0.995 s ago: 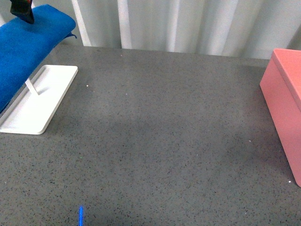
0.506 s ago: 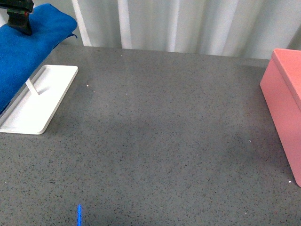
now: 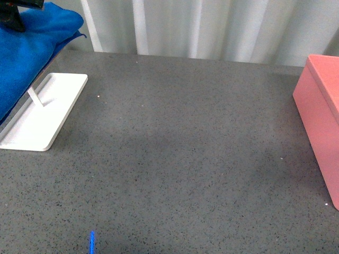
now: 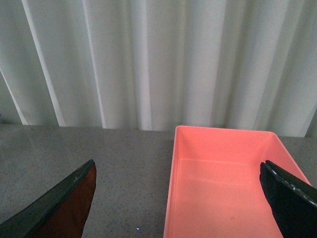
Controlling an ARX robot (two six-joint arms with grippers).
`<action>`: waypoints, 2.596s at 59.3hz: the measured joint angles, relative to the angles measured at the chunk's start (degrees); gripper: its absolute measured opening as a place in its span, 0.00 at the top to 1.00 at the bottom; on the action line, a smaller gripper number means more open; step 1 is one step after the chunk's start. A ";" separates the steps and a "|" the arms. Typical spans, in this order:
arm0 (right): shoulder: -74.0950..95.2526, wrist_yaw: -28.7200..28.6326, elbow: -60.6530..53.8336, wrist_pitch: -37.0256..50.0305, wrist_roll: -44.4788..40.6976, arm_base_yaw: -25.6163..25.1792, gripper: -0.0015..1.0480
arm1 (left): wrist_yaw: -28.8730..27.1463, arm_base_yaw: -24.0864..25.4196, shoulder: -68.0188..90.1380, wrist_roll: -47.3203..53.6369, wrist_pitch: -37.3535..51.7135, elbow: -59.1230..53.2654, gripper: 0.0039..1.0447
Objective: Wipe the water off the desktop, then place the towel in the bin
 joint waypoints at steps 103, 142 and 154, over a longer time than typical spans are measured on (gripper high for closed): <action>3.91 -11.39 1.75 -5.27 -0.90 -3.56 0.07 | 21.62 -17.99 -26.51 -32.44 23.23 -21.03 0.97; 81.44 -31.74 29.14 43.87 7.76 5.79 0.07 | 28.48 -18.51 -15.26 -34.95 24.90 -10.19 0.97; 90.66 -30.69 33.16 48.63 2.91 16.24 0.07 | 28.81 -18.84 -15.28 -36.83 24.68 -9.84 0.97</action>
